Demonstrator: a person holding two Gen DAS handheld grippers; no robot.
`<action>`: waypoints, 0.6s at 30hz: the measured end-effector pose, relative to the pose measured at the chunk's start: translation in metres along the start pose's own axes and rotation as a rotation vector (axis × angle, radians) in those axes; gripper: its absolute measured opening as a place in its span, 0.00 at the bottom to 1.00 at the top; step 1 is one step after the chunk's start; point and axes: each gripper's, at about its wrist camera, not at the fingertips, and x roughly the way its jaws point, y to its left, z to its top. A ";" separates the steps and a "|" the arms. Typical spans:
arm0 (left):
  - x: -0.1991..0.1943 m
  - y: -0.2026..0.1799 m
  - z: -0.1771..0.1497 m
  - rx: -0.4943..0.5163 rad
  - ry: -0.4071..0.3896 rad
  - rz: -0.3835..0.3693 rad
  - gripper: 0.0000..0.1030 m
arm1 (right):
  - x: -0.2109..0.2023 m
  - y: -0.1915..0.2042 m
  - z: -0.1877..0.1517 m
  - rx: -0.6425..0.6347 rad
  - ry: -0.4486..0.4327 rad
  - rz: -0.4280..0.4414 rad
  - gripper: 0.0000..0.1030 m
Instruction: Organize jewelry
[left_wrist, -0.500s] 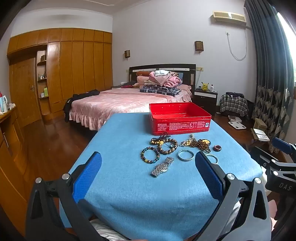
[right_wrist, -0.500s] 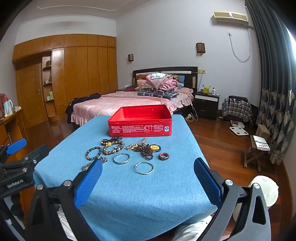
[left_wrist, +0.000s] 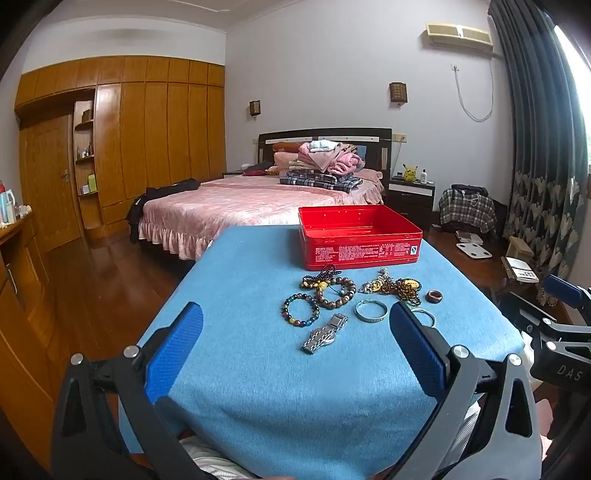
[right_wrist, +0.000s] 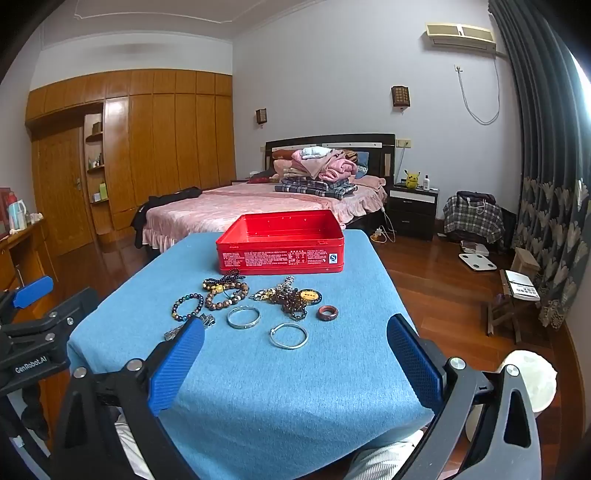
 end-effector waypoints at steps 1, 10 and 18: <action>0.000 0.000 0.000 0.000 0.000 0.000 0.95 | 0.000 0.000 0.000 0.000 -0.001 0.001 0.94; 0.000 0.001 0.000 -0.002 -0.002 0.001 0.95 | -0.001 -0.001 0.000 0.002 -0.004 0.001 0.94; 0.000 0.001 0.000 -0.002 -0.004 0.001 0.95 | -0.001 -0.001 0.000 0.003 -0.006 0.001 0.94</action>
